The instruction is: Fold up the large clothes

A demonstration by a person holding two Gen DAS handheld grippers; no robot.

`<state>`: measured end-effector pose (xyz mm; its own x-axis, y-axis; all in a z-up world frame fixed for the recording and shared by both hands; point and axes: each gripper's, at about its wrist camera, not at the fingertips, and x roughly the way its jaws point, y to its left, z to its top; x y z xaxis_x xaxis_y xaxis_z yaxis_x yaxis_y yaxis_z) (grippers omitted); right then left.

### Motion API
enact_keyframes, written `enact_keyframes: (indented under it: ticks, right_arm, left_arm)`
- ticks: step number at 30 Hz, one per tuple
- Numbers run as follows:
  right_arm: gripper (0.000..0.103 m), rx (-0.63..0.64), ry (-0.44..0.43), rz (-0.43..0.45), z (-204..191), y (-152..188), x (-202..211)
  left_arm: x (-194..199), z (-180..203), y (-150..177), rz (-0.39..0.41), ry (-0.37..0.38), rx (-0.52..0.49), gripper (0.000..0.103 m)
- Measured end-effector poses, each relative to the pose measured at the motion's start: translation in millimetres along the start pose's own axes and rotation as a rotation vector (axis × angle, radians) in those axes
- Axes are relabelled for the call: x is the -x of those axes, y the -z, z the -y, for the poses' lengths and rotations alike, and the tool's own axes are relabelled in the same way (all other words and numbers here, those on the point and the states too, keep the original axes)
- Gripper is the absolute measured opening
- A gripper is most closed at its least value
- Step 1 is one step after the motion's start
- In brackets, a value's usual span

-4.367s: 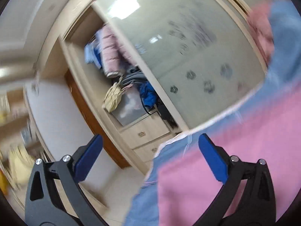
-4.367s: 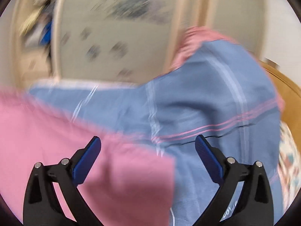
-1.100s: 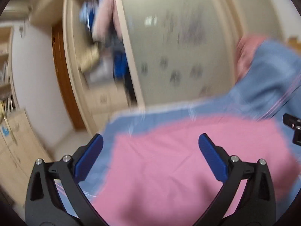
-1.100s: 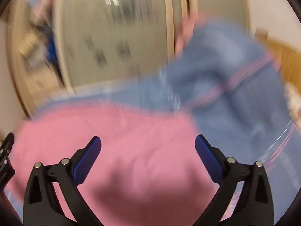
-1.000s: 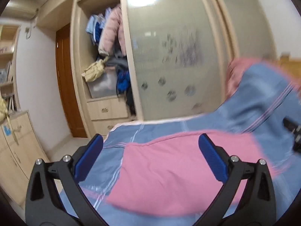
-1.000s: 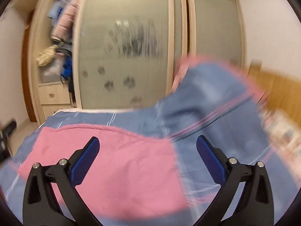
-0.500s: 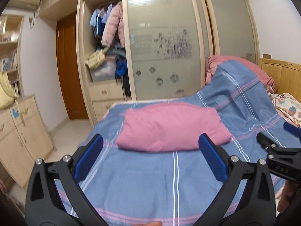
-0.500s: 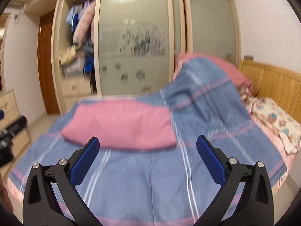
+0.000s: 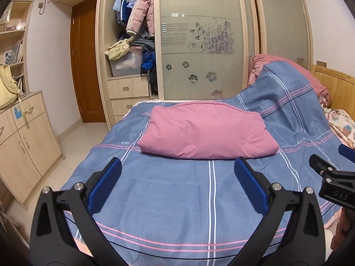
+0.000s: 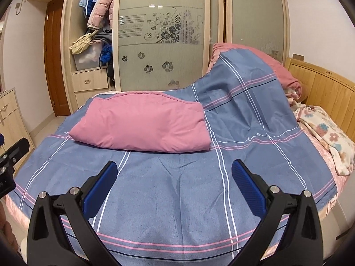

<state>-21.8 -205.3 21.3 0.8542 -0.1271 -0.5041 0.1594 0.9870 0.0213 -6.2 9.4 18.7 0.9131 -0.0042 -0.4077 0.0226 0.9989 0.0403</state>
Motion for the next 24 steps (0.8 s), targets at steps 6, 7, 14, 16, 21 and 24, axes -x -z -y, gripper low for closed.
enact_keyframes:
  ticks: [6, 7, 14, 16, 21, 24]
  right_arm:
    - [0.102, -0.011, -0.005, -0.017, 4.9, 1.4, -2.9]
    - [0.102, -0.011, -0.007, -0.019, 4.9, 1.9, -3.2]
    - [0.102, -0.024, -0.004, -0.028, 5.9, 4.7, -5.5]
    - [0.102, -0.025, 0.002, -0.033, 6.4, 5.2, -7.2]
    - [0.102, -0.039, -0.002, -0.042, 10.1, 6.6, -8.8]
    - [0.102, -0.041, -0.002, -0.046, 11.5, 6.9, -9.6]
  left_arm:
    - [-1.9, -5.3, 2.8, 0.013, -0.029, 0.027, 0.101]
    - [-3.1, -5.0, 3.1, 0.007, -0.029, 0.027, 0.101]
    - [-5.4, -5.9, 4.5, -0.008, -0.024, 0.025, 0.101]
    - [-7.3, -3.8, 5.1, -0.014, -0.021, 0.015, 0.101]
    - [-11.1, -2.1, 7.1, -0.022, -0.015, 0.004, 0.101]
    - [-10.9, 0.7, 8.3, -0.021, -0.017, -0.003, 0.101]
